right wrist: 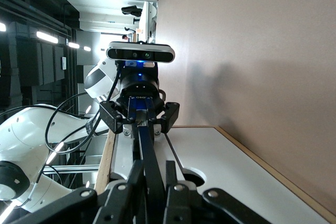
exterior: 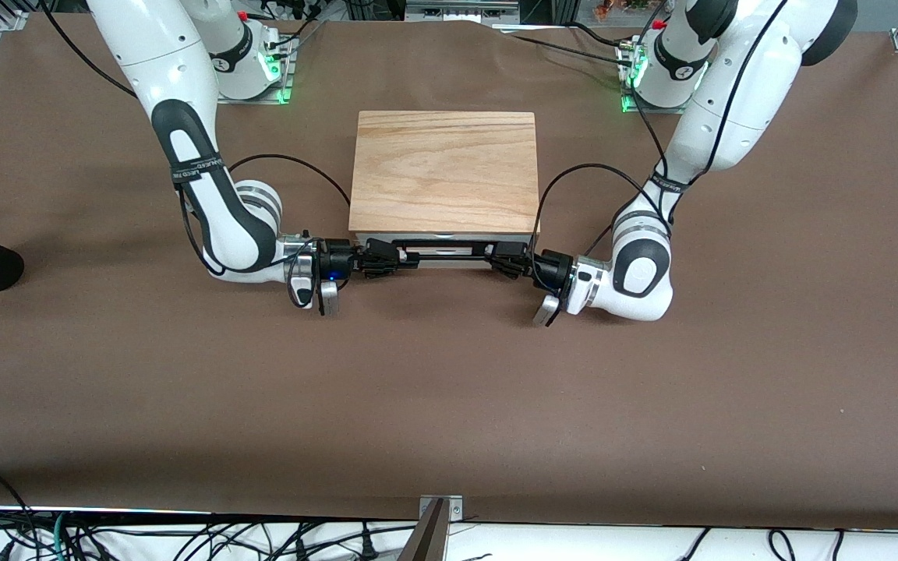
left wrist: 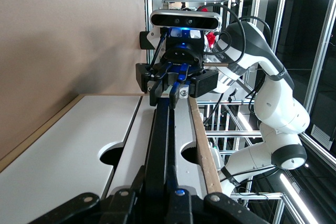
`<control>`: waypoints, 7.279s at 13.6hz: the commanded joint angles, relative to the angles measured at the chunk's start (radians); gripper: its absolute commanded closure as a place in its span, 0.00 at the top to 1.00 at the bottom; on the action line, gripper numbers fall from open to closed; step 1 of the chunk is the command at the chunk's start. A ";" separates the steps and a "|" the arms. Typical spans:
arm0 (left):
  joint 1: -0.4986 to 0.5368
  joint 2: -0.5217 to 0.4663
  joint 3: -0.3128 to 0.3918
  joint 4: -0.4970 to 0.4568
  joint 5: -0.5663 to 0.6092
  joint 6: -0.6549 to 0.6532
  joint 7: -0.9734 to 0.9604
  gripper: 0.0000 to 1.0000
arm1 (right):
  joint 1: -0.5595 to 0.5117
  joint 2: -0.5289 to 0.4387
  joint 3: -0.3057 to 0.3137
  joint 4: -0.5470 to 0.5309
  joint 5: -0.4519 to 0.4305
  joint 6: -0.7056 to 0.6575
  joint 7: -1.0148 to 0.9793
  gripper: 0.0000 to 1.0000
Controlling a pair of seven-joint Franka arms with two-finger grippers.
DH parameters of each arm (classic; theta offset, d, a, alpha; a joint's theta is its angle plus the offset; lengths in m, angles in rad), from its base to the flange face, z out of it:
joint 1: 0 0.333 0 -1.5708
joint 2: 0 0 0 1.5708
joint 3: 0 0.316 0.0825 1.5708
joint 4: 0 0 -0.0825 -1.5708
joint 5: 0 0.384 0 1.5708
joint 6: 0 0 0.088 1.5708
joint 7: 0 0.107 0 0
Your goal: Pull top drawer with both arms simultaneously
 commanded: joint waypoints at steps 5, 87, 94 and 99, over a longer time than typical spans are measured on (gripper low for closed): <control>-0.004 0.036 -0.005 0.049 -0.033 0.009 0.004 0.00 | -0.024 0.061 0.000 0.126 0.012 -0.032 0.015 0.00; 0.150 -0.089 0.155 0.513 0.921 0.090 -0.308 1.00 | -0.035 -0.101 -0.235 0.707 -1.828 -0.372 0.233 1.00; 0.151 -0.209 0.184 0.517 1.170 0.159 -0.316 1.00 | -0.164 -0.491 -0.153 0.311 -1.828 -0.378 0.682 1.00; 0.179 -0.327 0.198 0.513 1.184 0.168 -0.320 1.00 | -0.369 -0.651 0.032 0.131 -1.725 -0.330 0.960 1.00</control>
